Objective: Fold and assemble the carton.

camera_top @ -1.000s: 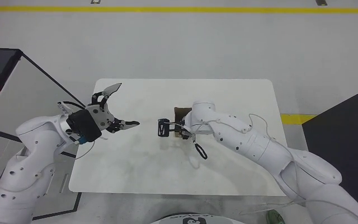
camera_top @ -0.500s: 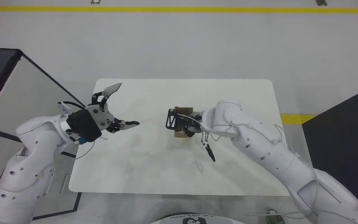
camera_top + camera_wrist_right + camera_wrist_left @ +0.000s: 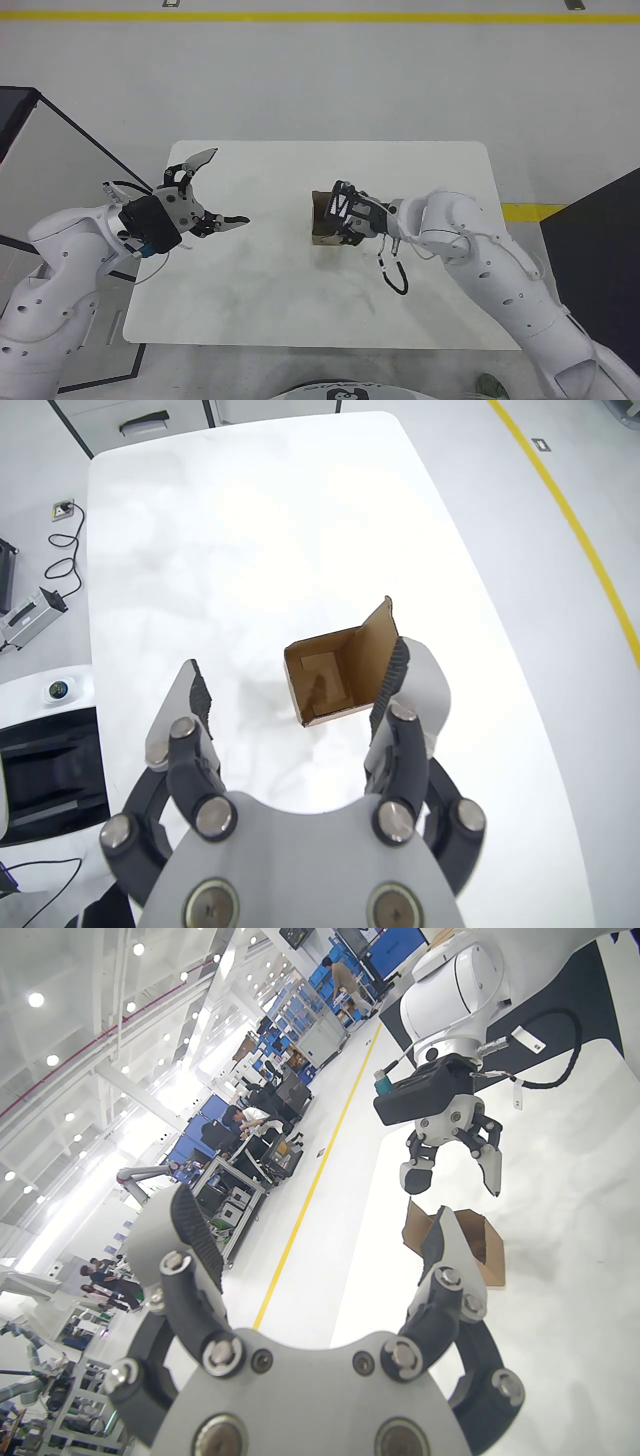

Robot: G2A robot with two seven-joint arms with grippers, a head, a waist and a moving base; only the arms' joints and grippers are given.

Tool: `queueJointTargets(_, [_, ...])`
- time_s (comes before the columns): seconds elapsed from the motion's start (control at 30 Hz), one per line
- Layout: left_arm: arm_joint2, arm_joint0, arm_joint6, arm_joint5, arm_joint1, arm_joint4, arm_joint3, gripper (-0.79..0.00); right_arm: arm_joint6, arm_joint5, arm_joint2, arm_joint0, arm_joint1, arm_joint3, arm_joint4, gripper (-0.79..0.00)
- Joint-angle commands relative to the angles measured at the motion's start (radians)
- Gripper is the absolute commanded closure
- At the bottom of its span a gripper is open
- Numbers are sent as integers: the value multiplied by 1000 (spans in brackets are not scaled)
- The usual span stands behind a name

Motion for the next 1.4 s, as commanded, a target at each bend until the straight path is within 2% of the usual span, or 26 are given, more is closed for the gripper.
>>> queueJointTargets(0.0, [0,0,0,0,0,0,0,-785,-1,0,0,0,0,0,0,-785])
queueJointTargets(0.1, [0,0,-11,4,0,-3,1,-785,-18,1,-1,-9,-1,6,21,-785])
queueJointTargets(0.2, [0,-3,-51,-5,-1,-20,-6,-785,-52,-25,30,-16,3,60,136,-785])
queueJointTargets(0.37, [17,-21,-113,-51,0,-27,-18,-785,-41,-101,125,-42,21,147,442,-785])
queueJointTargets(0.47, [36,-32,-120,-62,0,-26,-31,-785,0,-106,176,-64,35,190,599,-785])
queueJointTargets(0.5, [42,-36,-119,-64,0,-21,-32,-566,13,-101,189,-71,39,204,643,-785])
queueJointTargets(0.53, [47,-37,-120,-64,-1,-22,-30,-74,29,-100,194,-79,41,217,699,-606])
queueJointTargets(0.57, [53,-37,-122,-69,-1,-22,-30,0,32,-100,205,-80,43,228,751,-237])
queueJointTargets(0.6, [51,-39,-136,-59,0,-12,-28,0,32,-100,205,-80,43,228,751,0])
queueJointTargets(0.63, [41,-40,-150,-22,-1,1,-27,0,32,-100,205,-80,43,228,751,0])
queueJointTargets(0.83, [41,-40,-150,-22,-1,1,-27,0,32,-100,205,-80,43,228,751,0])
queueJointTargets(0.9, [47,-38,-216,-16,0,47,-36,0,17,-85,204,-87,43,236,747,0])
queueJointTargets(1.03, [139,-57,-268,-78,-4,68,-22,0,-1,-29,200,-87,42,300,774,0])
queueJointTargets(1.23, [308,-159,-325,-109,-23,77,36,0,3,-6,190,-79,40,364,808,0])
queueJointTargets(1.37, [381,-217,-399,-136,-34,90,75,0,17,12,161,-61,34,405,826,0])
